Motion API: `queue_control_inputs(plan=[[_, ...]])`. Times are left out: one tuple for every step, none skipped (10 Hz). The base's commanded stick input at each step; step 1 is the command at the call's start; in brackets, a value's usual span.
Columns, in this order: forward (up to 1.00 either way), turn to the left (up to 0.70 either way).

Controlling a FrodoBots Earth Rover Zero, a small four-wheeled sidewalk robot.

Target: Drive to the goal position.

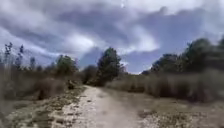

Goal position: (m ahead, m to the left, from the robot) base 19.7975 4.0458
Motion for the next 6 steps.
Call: queue_control_inputs(plan=[[0.85,0.0],[0.85,0.0],[0.85,0.03],[0.85,0.16],[0.85,0.34],[0.85,0.34]])
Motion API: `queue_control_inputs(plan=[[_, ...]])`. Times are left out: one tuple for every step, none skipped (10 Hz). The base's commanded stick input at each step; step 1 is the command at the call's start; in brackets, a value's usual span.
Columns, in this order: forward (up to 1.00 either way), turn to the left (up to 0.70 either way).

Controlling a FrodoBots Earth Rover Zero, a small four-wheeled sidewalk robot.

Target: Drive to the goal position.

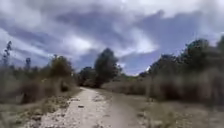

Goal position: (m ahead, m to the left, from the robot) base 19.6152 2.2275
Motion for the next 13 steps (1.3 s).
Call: queue_control_inputs(plan=[[0.85,0.34],[0.85,0.34],[0.85,0.0],[0.85,0.0],[0.85,0.0],[0.85,0.0],[0.85,0.34],[0.85,0.34],[0.85,0.04],[0.85,0.0],[0.85,0.0],[0.85,0.0],[0.85,0.0]])
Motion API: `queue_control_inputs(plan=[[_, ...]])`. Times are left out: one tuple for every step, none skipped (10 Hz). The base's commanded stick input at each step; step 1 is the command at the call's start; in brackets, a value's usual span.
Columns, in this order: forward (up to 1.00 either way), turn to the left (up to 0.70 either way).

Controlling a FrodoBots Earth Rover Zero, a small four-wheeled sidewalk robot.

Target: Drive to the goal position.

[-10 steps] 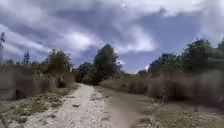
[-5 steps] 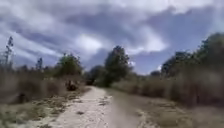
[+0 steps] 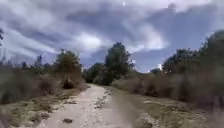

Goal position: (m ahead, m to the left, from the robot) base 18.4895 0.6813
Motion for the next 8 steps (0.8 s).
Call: queue_control_inputs(plan=[[0.85,0.0],[0.85,0.0],[0.85,0.0],[0.85,0.16],[0.85,0.34],[0.85,0.34],[0.85,0.34],[0.85,0.17]])
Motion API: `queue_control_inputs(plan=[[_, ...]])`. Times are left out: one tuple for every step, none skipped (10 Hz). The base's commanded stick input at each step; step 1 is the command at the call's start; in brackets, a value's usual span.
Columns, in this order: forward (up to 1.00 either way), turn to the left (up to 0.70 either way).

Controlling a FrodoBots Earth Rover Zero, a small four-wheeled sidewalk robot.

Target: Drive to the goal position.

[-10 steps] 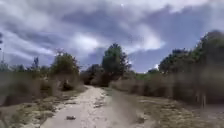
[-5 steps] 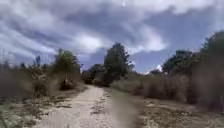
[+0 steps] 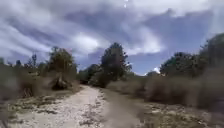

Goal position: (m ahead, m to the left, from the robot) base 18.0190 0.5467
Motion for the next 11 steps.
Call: queue_control_inputs(plan=[[0.85,0.0],[0.85,0.0],[0.85,0.0],[0.85,0.0],[0.85,0.0],[0.85,0.34],[0.85,0.34],[0.85,0.34],[0.85,0.2],[0.85,0.0],[0.85,0.0]])
